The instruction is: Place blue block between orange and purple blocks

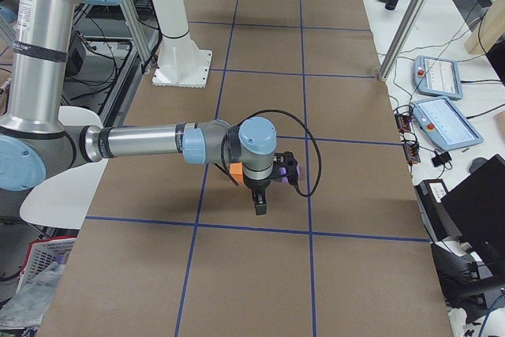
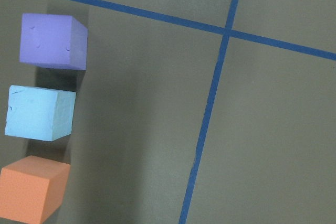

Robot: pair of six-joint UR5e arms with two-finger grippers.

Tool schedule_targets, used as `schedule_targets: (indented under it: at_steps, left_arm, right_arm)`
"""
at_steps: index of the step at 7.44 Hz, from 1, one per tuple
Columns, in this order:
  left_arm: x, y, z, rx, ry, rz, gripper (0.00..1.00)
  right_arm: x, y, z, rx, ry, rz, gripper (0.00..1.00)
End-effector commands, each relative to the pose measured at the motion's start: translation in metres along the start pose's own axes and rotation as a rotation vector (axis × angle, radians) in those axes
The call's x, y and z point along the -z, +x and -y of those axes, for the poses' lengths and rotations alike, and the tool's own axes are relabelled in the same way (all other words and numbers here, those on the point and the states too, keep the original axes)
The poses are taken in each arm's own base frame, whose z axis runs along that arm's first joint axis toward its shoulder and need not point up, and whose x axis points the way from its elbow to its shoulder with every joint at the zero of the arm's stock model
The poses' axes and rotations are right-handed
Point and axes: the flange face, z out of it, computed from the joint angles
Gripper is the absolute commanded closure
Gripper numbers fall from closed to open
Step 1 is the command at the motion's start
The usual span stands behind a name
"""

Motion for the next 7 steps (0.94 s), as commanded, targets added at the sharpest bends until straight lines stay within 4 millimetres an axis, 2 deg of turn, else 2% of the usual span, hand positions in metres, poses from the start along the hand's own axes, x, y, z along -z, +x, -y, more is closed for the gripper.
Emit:
schedule_targets:
  at_steps: [1,3,6,7]
  left_arm:
    - [-0.0026,-0.0028,-0.001,0.008,-0.006,0.001,0.0]
    - [0.0017,-0.0035,0.0016,-0.019,0.001,0.051,0.0]
    - [0.0013,-0.0015,0.0033,-0.011,-0.001,0.044,0.0]
    - [-0.0031,-0.0065,0.0034,-0.016,-0.008,0.054,0.0]
  right_arm:
    - [-0.0001,0.0016,-0.0005,-0.008,0.0,0.003,0.0]
    - [0.0003,0.0014,0.0003,-0.01,0.001,0.001,0.0]
    - [0.0008,0.0009,0.0004,-0.008,0.002,0.001,0.0]
    - [0.0006,0.0013,-0.0002,-0.008,0.002,0.0,0.0]
